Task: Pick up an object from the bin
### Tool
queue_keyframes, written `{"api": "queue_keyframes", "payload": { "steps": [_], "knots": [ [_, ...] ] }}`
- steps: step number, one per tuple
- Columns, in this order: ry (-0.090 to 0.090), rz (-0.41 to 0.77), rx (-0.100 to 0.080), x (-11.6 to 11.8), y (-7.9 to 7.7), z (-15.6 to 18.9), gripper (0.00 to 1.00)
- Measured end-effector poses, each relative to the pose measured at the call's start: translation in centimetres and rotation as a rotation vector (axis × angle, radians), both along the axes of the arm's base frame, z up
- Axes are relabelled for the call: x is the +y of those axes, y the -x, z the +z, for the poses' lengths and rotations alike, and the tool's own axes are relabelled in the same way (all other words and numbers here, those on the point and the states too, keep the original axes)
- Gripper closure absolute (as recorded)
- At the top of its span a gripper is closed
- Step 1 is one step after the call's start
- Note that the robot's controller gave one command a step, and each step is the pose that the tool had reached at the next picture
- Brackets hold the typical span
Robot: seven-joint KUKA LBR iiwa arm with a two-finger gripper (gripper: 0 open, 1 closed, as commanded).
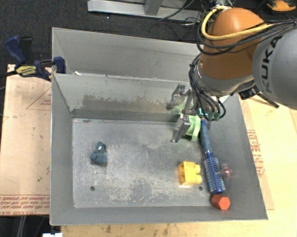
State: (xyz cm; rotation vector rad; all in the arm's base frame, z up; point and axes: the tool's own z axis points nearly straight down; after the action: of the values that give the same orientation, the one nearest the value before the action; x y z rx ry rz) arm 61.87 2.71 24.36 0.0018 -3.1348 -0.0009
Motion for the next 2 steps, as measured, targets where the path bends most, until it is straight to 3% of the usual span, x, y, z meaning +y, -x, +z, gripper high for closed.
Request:
{"api": "queue_keyframes", "payload": {
  "steps": [1,2],
  "knots": [
    [0.001,0.062,0.002,-7.9,3.8,-12.1,0.00],
    [0.003,0.105,-0.011,-14.0,5.2,-16.1,0.00]
  ]
}}
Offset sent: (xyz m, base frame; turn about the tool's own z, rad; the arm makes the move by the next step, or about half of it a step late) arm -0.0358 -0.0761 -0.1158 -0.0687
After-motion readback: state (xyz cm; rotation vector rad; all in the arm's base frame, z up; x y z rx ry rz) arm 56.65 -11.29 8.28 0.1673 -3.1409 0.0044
